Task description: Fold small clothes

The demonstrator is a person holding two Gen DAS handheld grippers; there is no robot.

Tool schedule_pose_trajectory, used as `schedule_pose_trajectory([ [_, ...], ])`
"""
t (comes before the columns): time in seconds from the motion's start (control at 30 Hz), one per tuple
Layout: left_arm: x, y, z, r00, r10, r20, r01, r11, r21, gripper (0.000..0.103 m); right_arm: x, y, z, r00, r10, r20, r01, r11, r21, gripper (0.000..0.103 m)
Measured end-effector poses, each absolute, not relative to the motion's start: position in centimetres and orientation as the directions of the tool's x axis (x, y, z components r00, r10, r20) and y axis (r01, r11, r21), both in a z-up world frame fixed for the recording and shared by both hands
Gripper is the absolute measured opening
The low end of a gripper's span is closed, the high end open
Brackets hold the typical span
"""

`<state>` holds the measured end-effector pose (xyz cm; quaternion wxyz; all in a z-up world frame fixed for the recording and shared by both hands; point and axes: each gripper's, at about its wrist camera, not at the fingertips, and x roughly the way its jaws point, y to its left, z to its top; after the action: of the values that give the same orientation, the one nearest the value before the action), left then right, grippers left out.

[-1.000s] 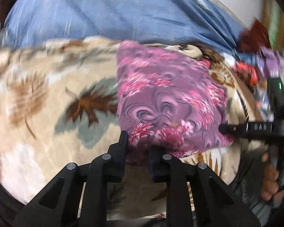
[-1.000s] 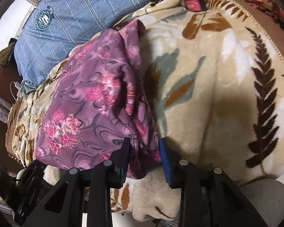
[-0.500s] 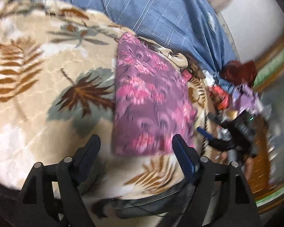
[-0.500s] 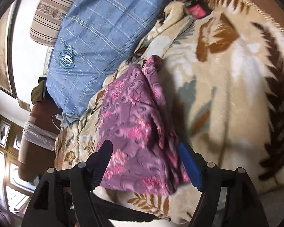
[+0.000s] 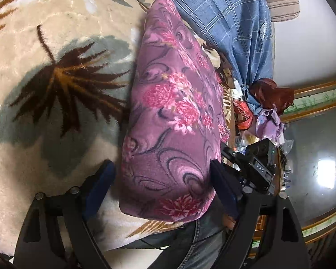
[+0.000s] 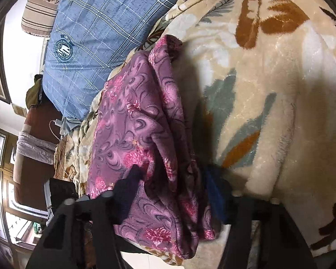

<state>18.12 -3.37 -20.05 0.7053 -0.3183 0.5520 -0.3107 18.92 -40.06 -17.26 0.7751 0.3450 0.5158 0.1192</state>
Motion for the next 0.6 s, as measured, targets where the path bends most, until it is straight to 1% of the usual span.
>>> schedule_pose_trajectory([
  [0.03, 18.1, -3.7, -20.0, 0.188, -0.788, -0.587, 0.093, 0.609, -0.788, 0.071, 19.0, -40.1, -17.6, 0.431, 0.538, -0.725, 0.179, 0.736, 0.653, 0.033],
  [0.07, 18.1, -3.8, -20.0, 0.188, -0.782, -0.595, 0.092, 0.617, -0.782, 0.065, 19.0, -40.2, -17.8, 0.426, 0.533, -0.731, 0.184, 0.740, 0.647, 0.031],
  [0.1, 18.2, -3.8, -19.8, 0.187, -0.778, -0.600, 0.097, 0.622, -0.777, 0.059, 18.9, -40.3, -17.8, 0.426, 0.534, -0.730, 0.186, 0.739, 0.648, 0.025],
  [0.13, 18.2, -3.8, -19.6, 0.185, -0.776, -0.603, 0.099, 0.625, -0.774, 0.055, 18.9, -40.3, -17.8, 0.427, 0.536, -0.729, 0.184, 0.737, 0.650, 0.020],
  [0.17, 18.0, -3.3, -18.9, 0.193, -0.778, -0.598, 0.094, 0.621, -0.778, 0.048, 18.8, -40.2, -17.7, 0.427, 0.534, -0.730, 0.181, 0.740, 0.648, 0.018],
  [0.2, 17.6, -3.0, -18.1, 0.205, -0.778, -0.593, 0.106, 0.620, -0.777, 0.046, 18.7, -40.1, -17.4, 0.435, 0.528, -0.730, 0.175, 0.745, 0.643, 0.016],
  [0.27, 16.6, -2.4, -16.3, 0.251, -0.758, -0.602, 0.135, 0.644, -0.753, 0.046, 17.7, -39.6, -15.6, 0.460, 0.535, -0.709, 0.122, 0.753, 0.647, 0.015],
  [0.33, 16.6, -2.3, -17.4, 0.212, -0.768, -0.605, 0.127, 0.635, -0.762, 0.050, 17.4, -39.1, -15.4, 0.460, 0.540, -0.705, 0.105, 0.755, 0.648, 0.018],
  [0.37, 17.1, -2.5, -18.9, 0.170, -0.751, -0.638, 0.105, 0.658, -0.746, 0.057, 17.8, -39.0, -16.3, 0.431, 0.527, -0.732, 0.131, 0.767, 0.629, 0.020],
  [0.4, 17.2, -2.4, -19.7, 0.159, -0.751, -0.640, 0.088, 0.657, -0.749, 0.066, 18.3, -38.8, -17.5, 0.384, 0.517, -0.765, 0.163, 0.777, 0.608, 0.026],
  [0.43, 17.2, -1.9, -19.6, 0.164, -0.766, -0.622, 0.078, 0.638, -0.766, 0.067, 18.7, -38.8, -17.7, 0.369, 0.528, -0.765, 0.171, 0.770, 0.614, 0.028],
  [0.47, 17.1, -1.7, -19.1, 0.167, -0.766, -0.621, 0.085, 0.638, -0.765, 0.066, 18.6, -38.9, -17.2, 0.377, 0.525, -0.763, 0.168, 0.772, 0.614, 0.034],
  [0.53, 16.8, -0.8, -16.7, 0.219, -0.752, -0.622, 0.142, 0.655, -0.742, 0.068, 17.9, -39.8, -15.3, 0.432, 0.499, -0.751, 0.176, 0.770, 0.613, 0.071],
  [0.57, 16.8, 0.0, -15.3, 0.259, -0.743, -0.617, 0.166, 0.664, -0.729, 0.076, 17.5, -40.4, -14.3, 0.472, 0.503, -0.724, 0.174, 0.752, 0.636, 0.076],
  [0.6, 17.2, 0.5, -14.4, 0.284, -0.732, -0.619, 0.175, 0.674, -0.718, 0.082, 17.4, -40.9, -13.3, 0.507, 0.516, -0.690, 0.160, 0.730, 0.664, 0.081],
])
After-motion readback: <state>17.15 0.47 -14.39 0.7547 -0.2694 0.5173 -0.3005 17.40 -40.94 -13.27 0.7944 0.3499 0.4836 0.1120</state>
